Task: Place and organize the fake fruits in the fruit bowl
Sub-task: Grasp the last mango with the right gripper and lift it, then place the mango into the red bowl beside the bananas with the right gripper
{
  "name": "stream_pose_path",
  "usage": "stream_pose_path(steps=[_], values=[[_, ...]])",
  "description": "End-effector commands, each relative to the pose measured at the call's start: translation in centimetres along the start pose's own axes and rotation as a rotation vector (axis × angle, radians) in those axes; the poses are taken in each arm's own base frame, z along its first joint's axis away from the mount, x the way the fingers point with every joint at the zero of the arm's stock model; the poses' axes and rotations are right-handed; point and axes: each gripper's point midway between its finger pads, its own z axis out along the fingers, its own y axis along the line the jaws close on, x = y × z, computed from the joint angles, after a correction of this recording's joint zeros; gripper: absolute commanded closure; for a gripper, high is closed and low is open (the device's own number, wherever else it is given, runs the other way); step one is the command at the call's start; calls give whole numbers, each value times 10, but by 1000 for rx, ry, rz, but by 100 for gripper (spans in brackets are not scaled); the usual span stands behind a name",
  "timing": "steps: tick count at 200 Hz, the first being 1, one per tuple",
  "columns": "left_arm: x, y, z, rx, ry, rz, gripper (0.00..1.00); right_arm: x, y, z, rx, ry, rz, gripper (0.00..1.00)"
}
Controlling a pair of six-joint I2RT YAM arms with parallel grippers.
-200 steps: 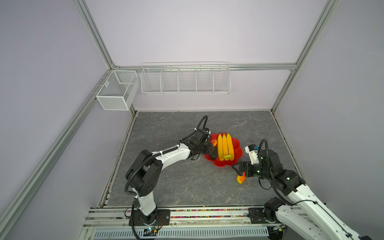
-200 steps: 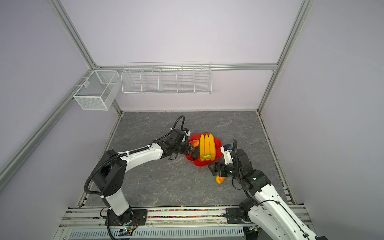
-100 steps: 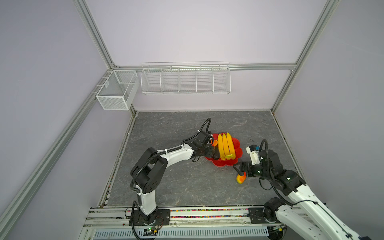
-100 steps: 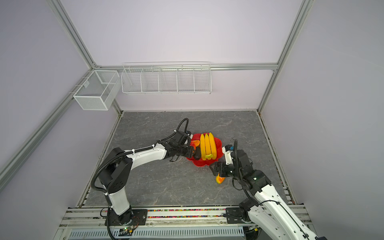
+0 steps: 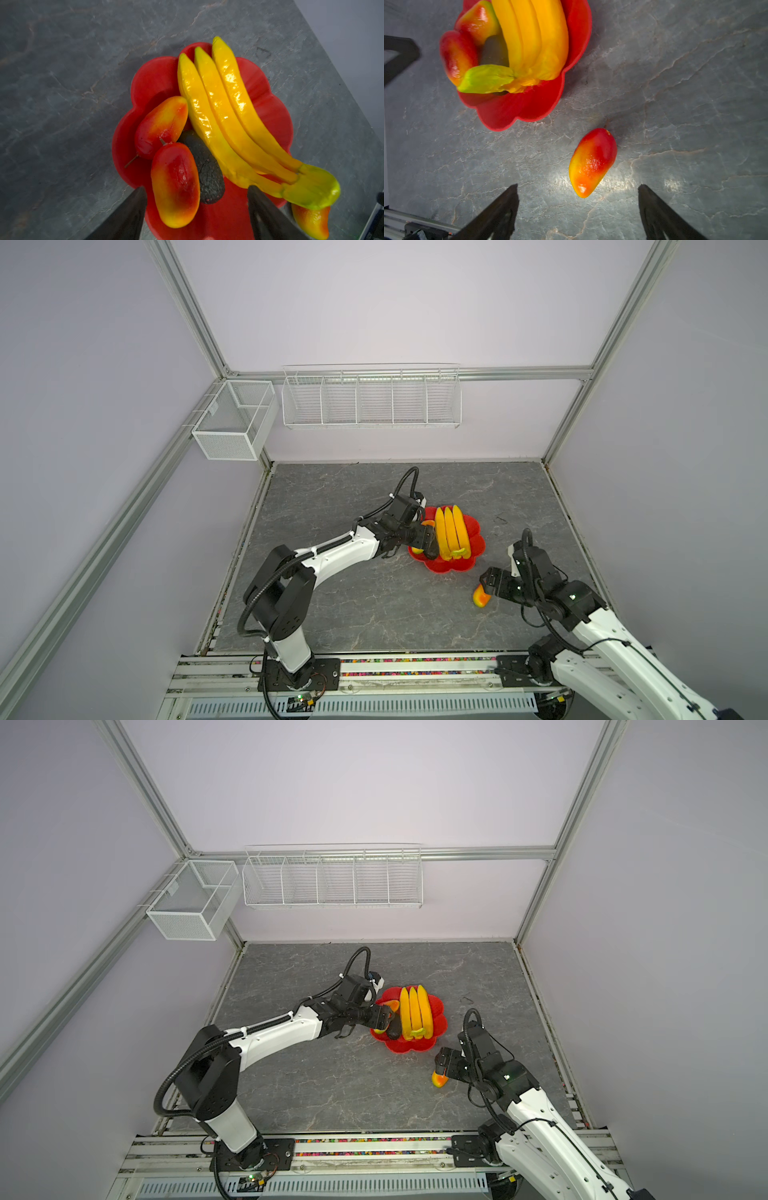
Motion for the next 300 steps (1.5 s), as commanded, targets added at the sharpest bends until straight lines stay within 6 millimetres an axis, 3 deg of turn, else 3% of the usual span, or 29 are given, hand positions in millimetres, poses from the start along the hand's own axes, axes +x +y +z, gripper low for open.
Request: stream_pose_path(steps=[1,20,55,89,120,157,178,195,223,256,272,300], values=[[-13,-11,-30,28,-51,30,15,2,-12,10,62,6,55,6],[-2,-22,-46,97,-22,41,0,1,-9,21,68,25,49,3],[40,-49,-70,257,46,119,1,6,-8,44,96,72,56,4],[73,-68,-86,359,65,187,1,11,-11,58,150,98,51,16],[75,-77,-97,411,28,202,1,17,-13,67,199,112,45,25],[66,-77,-103,394,-9,221,1,20,-20,73,250,121,31,44],[64,-74,-103,375,-18,226,1,19,-22,71,264,127,20,56],[63,-71,-102,355,-24,225,1,15,-22,63,268,119,9,60],[59,-65,-102,318,-42,219,1,-8,-14,35,271,60,-33,62],[50,-65,-101,305,-79,220,1,-59,10,5,231,-42,-119,61],[43,-67,-100,306,-104,222,1,-90,31,2,191,-90,-192,61],[33,-69,-98,307,-131,222,1,-125,63,24,97,-90,-290,62]])
